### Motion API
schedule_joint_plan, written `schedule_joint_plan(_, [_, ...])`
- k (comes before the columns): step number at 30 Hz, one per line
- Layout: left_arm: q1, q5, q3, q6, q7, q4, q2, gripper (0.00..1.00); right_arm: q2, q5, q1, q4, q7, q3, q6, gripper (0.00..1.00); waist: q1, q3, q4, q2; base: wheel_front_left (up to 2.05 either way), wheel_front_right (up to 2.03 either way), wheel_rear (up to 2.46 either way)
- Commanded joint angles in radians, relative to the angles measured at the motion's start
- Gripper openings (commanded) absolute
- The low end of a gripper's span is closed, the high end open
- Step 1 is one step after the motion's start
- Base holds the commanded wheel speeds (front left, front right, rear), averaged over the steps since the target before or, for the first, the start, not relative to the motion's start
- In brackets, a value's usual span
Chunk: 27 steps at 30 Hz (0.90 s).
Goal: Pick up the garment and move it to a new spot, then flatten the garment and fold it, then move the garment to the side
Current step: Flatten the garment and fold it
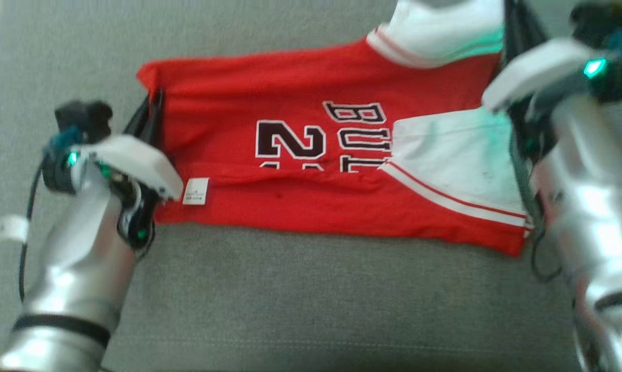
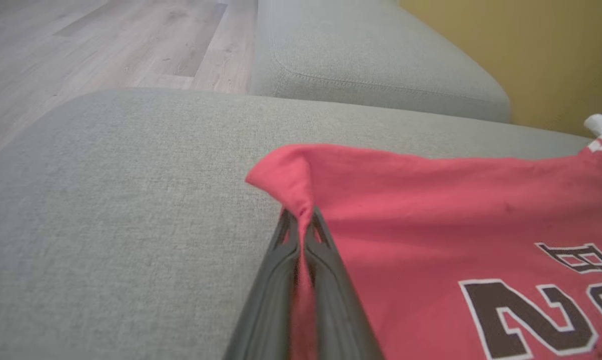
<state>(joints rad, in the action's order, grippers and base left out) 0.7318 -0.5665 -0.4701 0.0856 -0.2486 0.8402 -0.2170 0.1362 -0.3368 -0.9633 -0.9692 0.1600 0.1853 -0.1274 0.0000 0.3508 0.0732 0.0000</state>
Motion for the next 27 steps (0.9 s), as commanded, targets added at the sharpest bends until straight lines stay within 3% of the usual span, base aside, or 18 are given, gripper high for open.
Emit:
schedule_joint_plan(1, [-0.010, 0.009, 0.047, -0.014, -0.013, -0.042, -0.044, 0.00, -0.010, -0.036, 0.031, 0.060, 0.013, 0.032, -0.003, 0.00, 0.0000, -0.046, -0.024, 0.0000, 0.00, 0.00, 0.00])
schedule_joint_plan(7, [-0.154, 0.035, 0.098, -0.041, -0.013, -0.105, -0.031, 0.00, 0.033, -0.189, 0.241, 0.225, -0.007, 0.100, -0.003, 0.00, 0.0000, -0.110, -0.045, 0.0000, 0.00, 0.00, 0.00])
schedule_joint_plan(12, [-0.246, 0.039, 0.143, -0.058, -0.013, -0.118, -0.001, 0.00, 0.034, -0.253, 0.392, 0.316, -0.054, 0.132, -0.003, 0.00, 0.0000, -0.154, -0.066, 0.0000, 0.00, 0.00, 0.00])
schedule_joint_plan(25, [-0.364, 0.104, 0.208, -0.064, -0.013, -0.139, 0.027, 0.00, -0.010, -0.256, 0.592, 0.383, -0.094, 0.076, -0.003, 0.00, 0.0000, -0.202, -0.076, 0.0000, 0.00, 0.00, 0.00])
schedule_joint_plan(26, [-0.372, 0.113, 0.216, -0.071, -0.013, -0.143, 0.029, 0.35, -0.014, -0.250, 0.598, 0.382, -0.096, 0.070, -0.003, 0.00, 0.0000, -0.203, -0.077, 0.0000, 0.00, 0.00, 0.00])
schedule_joint_plan(27, [-0.380, 0.125, 0.222, -0.078, -0.013, -0.147, 0.030, 0.92, -0.018, -0.244, 0.603, 0.380, -0.096, 0.063, -0.003, 0.00, 0.0000, -0.204, -0.077, 0.0000, 0.00, 0.00, 0.00])
